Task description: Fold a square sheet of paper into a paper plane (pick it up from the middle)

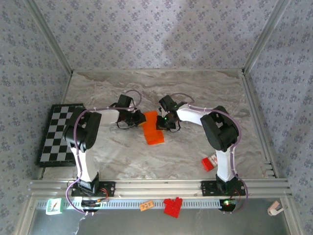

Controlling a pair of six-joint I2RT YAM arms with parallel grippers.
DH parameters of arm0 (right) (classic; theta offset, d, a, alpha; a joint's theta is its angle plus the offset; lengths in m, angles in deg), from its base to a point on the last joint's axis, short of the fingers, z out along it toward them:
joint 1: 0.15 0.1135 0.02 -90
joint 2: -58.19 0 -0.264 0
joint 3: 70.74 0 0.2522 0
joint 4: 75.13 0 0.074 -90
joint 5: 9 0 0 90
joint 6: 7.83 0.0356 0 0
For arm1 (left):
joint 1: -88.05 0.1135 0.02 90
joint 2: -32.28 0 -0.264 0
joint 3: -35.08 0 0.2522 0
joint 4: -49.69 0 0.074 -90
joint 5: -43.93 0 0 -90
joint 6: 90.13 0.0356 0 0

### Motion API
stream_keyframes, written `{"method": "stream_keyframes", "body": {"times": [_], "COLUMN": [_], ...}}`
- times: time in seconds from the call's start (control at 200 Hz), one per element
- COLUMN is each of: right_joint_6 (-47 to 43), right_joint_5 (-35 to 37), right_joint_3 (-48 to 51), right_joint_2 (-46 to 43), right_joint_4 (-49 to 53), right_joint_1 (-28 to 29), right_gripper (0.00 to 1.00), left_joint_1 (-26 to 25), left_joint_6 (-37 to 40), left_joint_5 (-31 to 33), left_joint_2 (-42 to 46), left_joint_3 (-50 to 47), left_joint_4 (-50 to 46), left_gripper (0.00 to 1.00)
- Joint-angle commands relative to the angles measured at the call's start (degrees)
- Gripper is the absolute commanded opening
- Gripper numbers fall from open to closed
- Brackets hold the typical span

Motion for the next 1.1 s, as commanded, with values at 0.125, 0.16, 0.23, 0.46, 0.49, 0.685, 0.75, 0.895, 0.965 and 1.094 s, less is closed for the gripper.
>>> {"method": "stream_keyframes", "body": {"times": [0.125, 0.16, 0.23, 0.46, 0.49, 0.685, 0.75, 0.895, 0.965, 1.094], "right_joint_6": [-1.9, -1.9, -1.8, -1.5, -1.6, -1.6, -1.6, -1.9, -1.9, -1.5], "right_joint_5": [14.9, 14.9, 14.2, 13.5, 13.5, 13.9, 13.8, 13.7, 13.9, 13.9], "right_joint_3": [6.5, 6.6, 6.7, 6.5, 6.5, 6.8, 7.0, 7.3, 7.3, 7.4], "right_joint_2": [8.2, 8.2, 8.2, 8.6, 8.8, 8.9, 9.1, 9.0, 9.2, 9.1], "right_joint_4": [14.5, 14.5, 14.5, 14.7, 14.7, 14.4, 14.1, 13.5, 13.6, 13.5], "right_joint_1": [-1.0, -1.0, -1.1, -0.9, -0.9, -0.6, -0.5, -0.4, -0.4, -0.4], "right_gripper": [0.14, 0.14, 0.14, 0.14, 0.14, 0.14, 0.14, 0.14, 0.14, 0.14], "left_joint_1": [5.5, 5.4, 5.3, 0.2, -0.4, -0.9, -0.3, 2.7, 4.4, 6.2], "left_joint_6": [5.6, 5.2, 2.8, -1.5, -1.4, 1.4, 4.5, 9.3, 10.2, 13.1], "left_joint_5": [4.5, 2.8, -2.3, -6.7, -6.5, -4.1, -1.7, 1.8, 1.6, 2.9], "left_joint_2": [2.4, 3.5, 5.5, 6.9, 6.0, -1.4, -3.5, -7.5, -9.3, -11.5], "left_joint_3": [0.3, 0.2, -1.0, -2.1, -1.4, 4.7, 8.0, 12.5, 13.8, 17.0], "left_joint_4": [-6.8, -6.2, -3.5, 2.1, 2.0, -1.0, -4.1, -8.2, -9.0, -12.2], "left_gripper": [0.16, 0.16, 0.16, 0.16, 0.16, 0.15, 0.15, 0.14, 0.15, 0.15]}}
